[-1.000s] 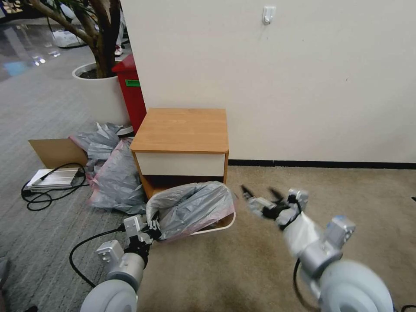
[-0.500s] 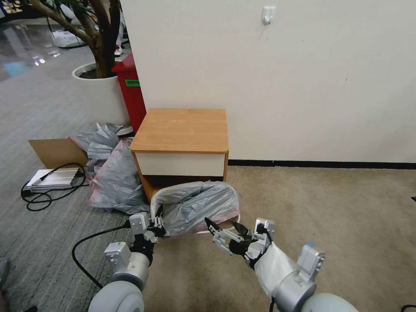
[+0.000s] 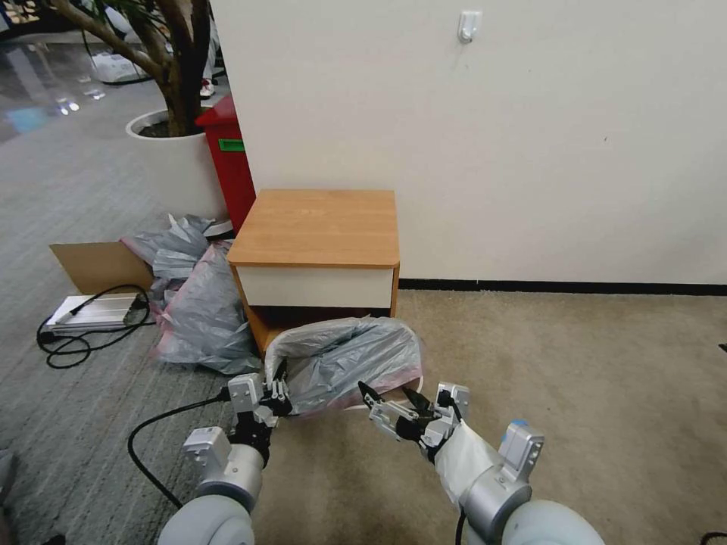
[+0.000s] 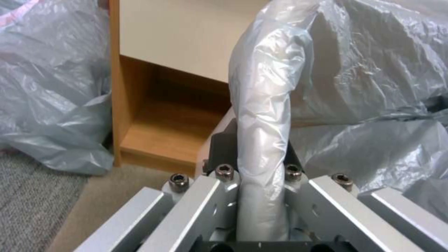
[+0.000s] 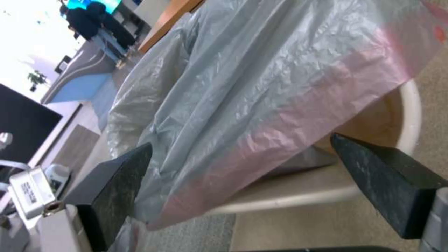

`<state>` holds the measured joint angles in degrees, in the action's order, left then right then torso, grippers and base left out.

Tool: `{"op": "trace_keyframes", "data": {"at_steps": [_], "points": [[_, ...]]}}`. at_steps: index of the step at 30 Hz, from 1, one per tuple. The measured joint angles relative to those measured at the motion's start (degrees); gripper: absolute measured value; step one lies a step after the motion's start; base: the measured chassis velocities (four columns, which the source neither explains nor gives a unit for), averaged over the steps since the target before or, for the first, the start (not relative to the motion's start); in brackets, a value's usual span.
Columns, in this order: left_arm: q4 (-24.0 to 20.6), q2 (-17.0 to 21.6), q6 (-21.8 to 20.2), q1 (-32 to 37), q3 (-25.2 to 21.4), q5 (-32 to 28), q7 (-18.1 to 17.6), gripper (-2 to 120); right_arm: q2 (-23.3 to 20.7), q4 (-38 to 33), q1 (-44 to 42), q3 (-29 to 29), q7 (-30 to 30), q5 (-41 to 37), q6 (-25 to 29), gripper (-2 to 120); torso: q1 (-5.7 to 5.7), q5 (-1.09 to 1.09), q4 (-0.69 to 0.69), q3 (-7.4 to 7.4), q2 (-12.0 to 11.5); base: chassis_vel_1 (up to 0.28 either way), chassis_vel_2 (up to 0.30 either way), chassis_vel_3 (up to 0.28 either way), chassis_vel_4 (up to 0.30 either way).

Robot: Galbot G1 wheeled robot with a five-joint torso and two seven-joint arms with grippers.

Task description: Pick up the garbage bag from the table and place it over the trash can.

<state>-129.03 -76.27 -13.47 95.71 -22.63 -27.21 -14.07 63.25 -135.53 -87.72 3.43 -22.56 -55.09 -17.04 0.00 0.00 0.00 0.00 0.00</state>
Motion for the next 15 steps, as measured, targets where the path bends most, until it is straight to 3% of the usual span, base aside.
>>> {"op": "trace_keyframes", "data": {"at_steps": [15], "points": [[-0.7,-0.2,0.0,1.2,0.3,-0.2,0.9,3,3.7,3.0,2.0,-1.7,1.7,-0.4,3.5,97,0.0,0.0,0.0,0.0,0.0,0.0,0.0,0.0,0.0]]}}
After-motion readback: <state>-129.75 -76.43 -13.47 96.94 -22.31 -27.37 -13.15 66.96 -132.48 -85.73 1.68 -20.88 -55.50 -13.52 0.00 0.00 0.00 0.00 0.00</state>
